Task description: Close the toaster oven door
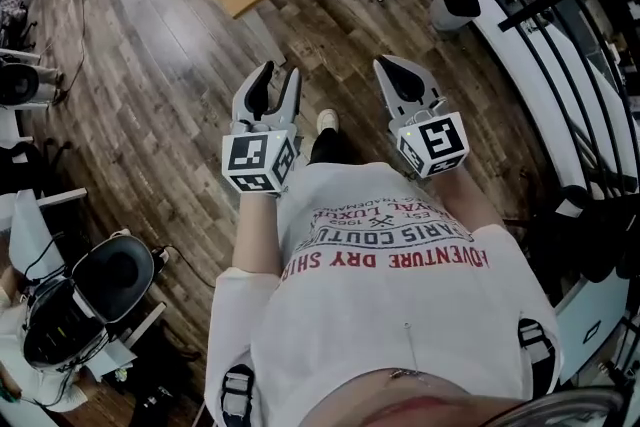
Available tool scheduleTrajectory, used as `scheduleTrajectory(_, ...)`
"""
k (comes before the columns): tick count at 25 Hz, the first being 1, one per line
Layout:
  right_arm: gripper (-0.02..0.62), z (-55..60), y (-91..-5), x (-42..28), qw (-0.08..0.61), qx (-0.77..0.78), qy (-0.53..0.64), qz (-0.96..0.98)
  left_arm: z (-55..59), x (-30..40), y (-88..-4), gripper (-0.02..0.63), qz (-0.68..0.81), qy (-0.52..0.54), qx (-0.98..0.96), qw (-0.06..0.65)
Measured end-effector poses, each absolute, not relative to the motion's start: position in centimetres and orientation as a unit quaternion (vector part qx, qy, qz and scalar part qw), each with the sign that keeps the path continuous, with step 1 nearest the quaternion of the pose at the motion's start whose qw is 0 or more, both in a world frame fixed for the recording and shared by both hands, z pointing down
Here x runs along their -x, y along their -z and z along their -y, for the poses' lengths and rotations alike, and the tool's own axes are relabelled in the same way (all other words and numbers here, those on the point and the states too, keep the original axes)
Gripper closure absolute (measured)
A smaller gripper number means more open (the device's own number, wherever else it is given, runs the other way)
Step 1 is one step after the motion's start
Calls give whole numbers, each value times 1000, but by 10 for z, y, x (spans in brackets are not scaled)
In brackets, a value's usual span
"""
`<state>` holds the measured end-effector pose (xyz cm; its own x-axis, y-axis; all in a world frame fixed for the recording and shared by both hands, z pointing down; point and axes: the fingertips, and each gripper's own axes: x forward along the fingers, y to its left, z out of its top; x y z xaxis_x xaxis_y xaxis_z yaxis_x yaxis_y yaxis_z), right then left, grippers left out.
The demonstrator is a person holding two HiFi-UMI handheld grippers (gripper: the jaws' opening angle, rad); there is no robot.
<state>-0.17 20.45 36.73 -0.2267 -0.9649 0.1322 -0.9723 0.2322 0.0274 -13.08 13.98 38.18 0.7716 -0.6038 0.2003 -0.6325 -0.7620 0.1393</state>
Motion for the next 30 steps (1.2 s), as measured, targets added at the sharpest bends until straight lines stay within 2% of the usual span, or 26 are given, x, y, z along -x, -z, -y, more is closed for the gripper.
scheduleTrajectory(13, 606, -32, -361, -33, 76, -631, -19, 772, 33, 100, -389, 456, 316, -83, -939, 104)
scheduleTrajectory(30, 606, 112, -391, -64, 98, -553, -39, 826, 131, 76, -413, 456, 397, -83, -905, 126)
